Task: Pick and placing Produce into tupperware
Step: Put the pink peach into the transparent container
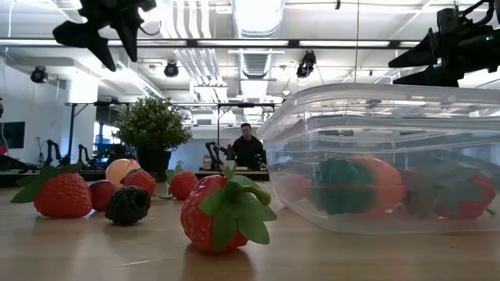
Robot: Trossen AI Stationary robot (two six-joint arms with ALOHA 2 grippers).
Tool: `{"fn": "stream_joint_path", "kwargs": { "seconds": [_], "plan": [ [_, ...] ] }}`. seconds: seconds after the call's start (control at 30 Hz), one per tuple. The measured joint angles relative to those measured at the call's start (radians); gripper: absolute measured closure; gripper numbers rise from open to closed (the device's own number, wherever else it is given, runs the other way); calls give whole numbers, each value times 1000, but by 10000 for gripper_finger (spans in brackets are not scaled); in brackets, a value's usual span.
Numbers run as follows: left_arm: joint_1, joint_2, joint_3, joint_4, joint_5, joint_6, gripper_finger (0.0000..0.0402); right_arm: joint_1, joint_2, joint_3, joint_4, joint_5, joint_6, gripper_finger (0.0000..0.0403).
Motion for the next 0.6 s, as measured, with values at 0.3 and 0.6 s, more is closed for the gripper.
{"fn": "stream_joint_path", "kwargs": {
  "seconds": [0.3, 0.6],
  "plan": [
    [-4, -36, -49, 30, -210, 107, 185, 0, 0, 0, 0, 0, 0, 153],
    [-5, 78, -51, 31, -55, 155, 185, 0, 0, 0, 0, 0, 0, 151]
  ]
}}
